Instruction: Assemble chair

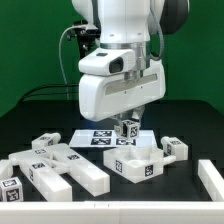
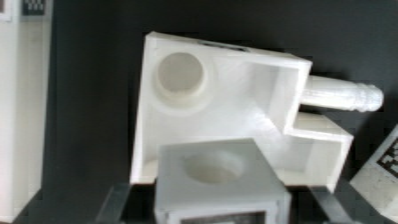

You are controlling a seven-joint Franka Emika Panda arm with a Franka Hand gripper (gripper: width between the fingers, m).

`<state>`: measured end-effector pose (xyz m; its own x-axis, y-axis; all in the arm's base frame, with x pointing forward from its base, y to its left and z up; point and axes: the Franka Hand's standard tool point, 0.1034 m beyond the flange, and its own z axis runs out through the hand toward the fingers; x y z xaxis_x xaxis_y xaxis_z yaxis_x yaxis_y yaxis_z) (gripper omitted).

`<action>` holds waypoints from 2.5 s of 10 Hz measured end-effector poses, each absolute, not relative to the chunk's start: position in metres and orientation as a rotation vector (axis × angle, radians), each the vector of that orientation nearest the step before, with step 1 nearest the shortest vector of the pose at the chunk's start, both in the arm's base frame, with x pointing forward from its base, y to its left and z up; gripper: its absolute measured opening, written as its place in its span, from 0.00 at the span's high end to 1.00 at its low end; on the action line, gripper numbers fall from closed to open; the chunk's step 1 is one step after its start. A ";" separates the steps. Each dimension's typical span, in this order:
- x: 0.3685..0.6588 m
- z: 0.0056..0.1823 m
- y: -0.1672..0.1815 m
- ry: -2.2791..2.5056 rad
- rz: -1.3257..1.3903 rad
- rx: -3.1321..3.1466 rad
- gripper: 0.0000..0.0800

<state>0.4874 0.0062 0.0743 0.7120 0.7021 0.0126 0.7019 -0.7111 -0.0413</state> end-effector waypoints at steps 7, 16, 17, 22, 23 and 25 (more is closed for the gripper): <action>0.433 0.046 -0.052 -1.061 0.079 -2.896 0.65; 0.428 0.031 -0.056 -0.867 0.117 -2.948 0.27; 0.428 0.031 -0.054 -0.696 0.121 -2.989 0.20; 0.435 0.035 -0.038 -0.602 0.170 -2.996 0.19; 0.435 0.036 -0.037 -0.523 0.169 -3.010 0.19; 0.439 0.041 -0.022 -0.005 0.202 -3.057 0.19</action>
Offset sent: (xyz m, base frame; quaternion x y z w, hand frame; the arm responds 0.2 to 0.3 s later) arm -0.0520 -0.0540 -0.0031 0.0162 -0.0383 0.0419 0.9983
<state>0.4392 -0.0222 0.0405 0.9914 0.0085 -0.1309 -0.0017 -0.9969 -0.0782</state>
